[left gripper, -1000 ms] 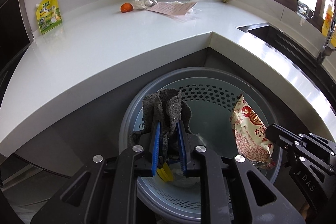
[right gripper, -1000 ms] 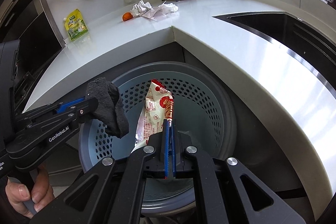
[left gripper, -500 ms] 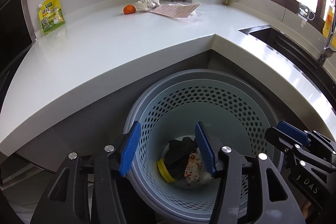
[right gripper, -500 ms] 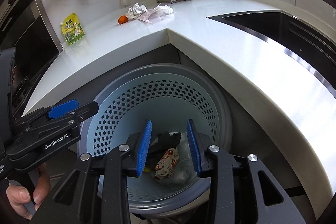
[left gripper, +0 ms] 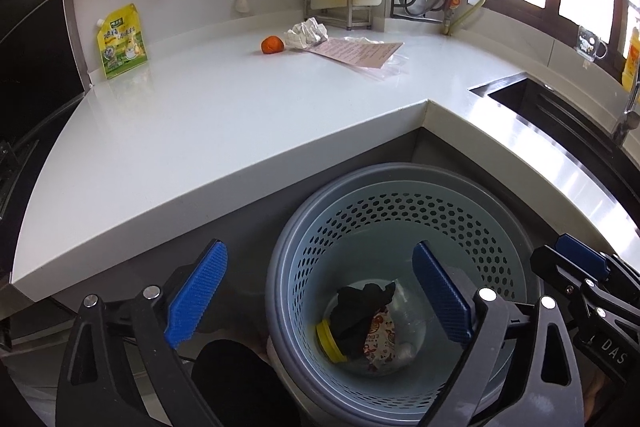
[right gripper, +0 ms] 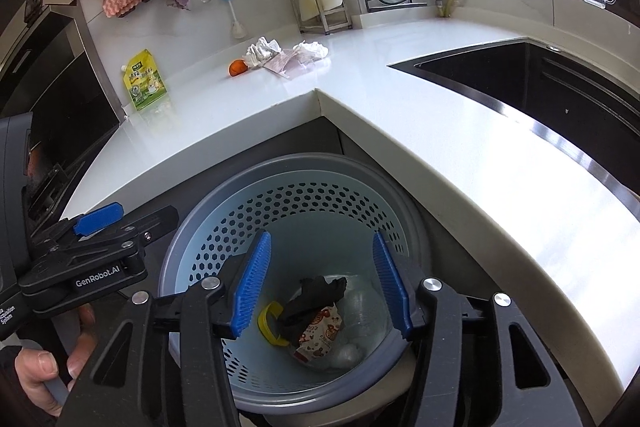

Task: Collect trash
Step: 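Move both tools from the bin back to the counter trash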

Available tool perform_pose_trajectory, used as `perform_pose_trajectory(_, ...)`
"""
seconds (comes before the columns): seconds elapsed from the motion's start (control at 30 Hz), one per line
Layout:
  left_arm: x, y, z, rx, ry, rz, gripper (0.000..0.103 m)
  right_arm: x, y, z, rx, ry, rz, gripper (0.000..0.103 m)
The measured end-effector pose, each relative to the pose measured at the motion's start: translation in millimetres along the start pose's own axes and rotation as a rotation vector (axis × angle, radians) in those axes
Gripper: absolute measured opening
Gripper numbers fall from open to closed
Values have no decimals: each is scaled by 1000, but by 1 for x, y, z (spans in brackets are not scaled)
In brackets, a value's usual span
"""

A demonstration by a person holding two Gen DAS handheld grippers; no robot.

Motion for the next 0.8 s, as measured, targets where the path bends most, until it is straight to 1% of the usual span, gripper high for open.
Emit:
perform_pose_trajectory(0.1,-6,-8,-9,-3,24,-19,96,0,-1,-9,-5,8,0,54)
perform_pose_trajectory(0.17,-9,-13,-16,-5,37,-30,96,-2,-3,-17,-17,19,3,58)
perform_pose_trajectory(0.4,-11,-38,-53,-39,79,-39,97,4,-17,-56,-84,53,3,58)
perform_pose_trajectory(0.53,-2,-52,-81,-53,92,-34,97,18,-21,-86,-84,57,-19,58)
perform_pose_trajectory(0.63,9,-61,-106,-53,101,-44,97,30,-23,-112,-86,58,-30,58)
perform_pose_trajectory(0.8,33,-76,-149,-59,121,-48,97,55,-25,-158,-105,57,-23,58)
Point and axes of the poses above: each gripper's, at about its wrist camera, not at the fingertips, and x roughly the way its jaws point, y to its right, z to its underside, the point moved 4 cm from there along x, roughly the way its jaws point, and after that the axes turned 7 degrees about x, right-handed, at the moved point
